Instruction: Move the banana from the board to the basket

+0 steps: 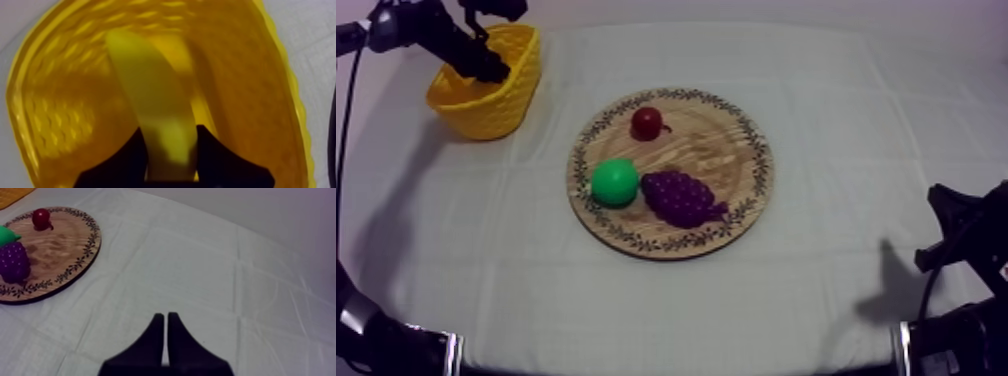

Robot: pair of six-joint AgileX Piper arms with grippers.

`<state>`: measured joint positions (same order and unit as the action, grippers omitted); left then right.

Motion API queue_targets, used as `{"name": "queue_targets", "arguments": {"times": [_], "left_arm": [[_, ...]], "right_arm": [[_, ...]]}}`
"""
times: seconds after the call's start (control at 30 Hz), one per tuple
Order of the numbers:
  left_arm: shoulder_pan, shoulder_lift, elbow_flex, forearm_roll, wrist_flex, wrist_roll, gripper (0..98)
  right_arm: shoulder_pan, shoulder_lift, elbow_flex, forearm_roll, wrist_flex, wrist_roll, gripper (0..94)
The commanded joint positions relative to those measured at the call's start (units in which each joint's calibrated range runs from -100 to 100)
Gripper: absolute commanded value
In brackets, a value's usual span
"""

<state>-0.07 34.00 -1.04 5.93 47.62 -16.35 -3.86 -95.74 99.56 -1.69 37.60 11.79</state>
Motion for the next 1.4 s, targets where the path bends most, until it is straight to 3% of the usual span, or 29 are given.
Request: {"name": "queue_targets", "arguments": {"times": [0.0,0.27,0.63,0.93,1.07,1.37], "left_arm": [[-0.07,0.05,0.27,0.15,-0.13,-0.26,43.6],[-0.24,-0.26,0.72,1.04,-0.41,-1.33,56.3],[-0.11,-3.81,-0.31,1.08,0.89,-1.32,56.0],[0.03,-8.31,1.88,0.71,0.91,-0.24,25.3],[0.29,-11.23,4.32,0.65,0.38,-0.78,6.8],[0.56,-23.16,11.03,0.93,-0.33,0.56,0.5]], "right_arm": [[-0.04,-0.01,0.00,0.00,-0.02,0.01,0.5],[-0.04,-0.01,0.00,0.00,-0.02,0.01,0.5],[-0.04,-0.01,0.00,0.00,-0.02,0.01,0.5],[-0.09,-0.01,0.00,0.00,-0.02,0.01,0.5],[-0.11,-0.01,0.00,0.00,-0.02,0.01,0.5],[-0.12,-0.01,0.00,0.00,-0.02,0.01,0.5]]}}
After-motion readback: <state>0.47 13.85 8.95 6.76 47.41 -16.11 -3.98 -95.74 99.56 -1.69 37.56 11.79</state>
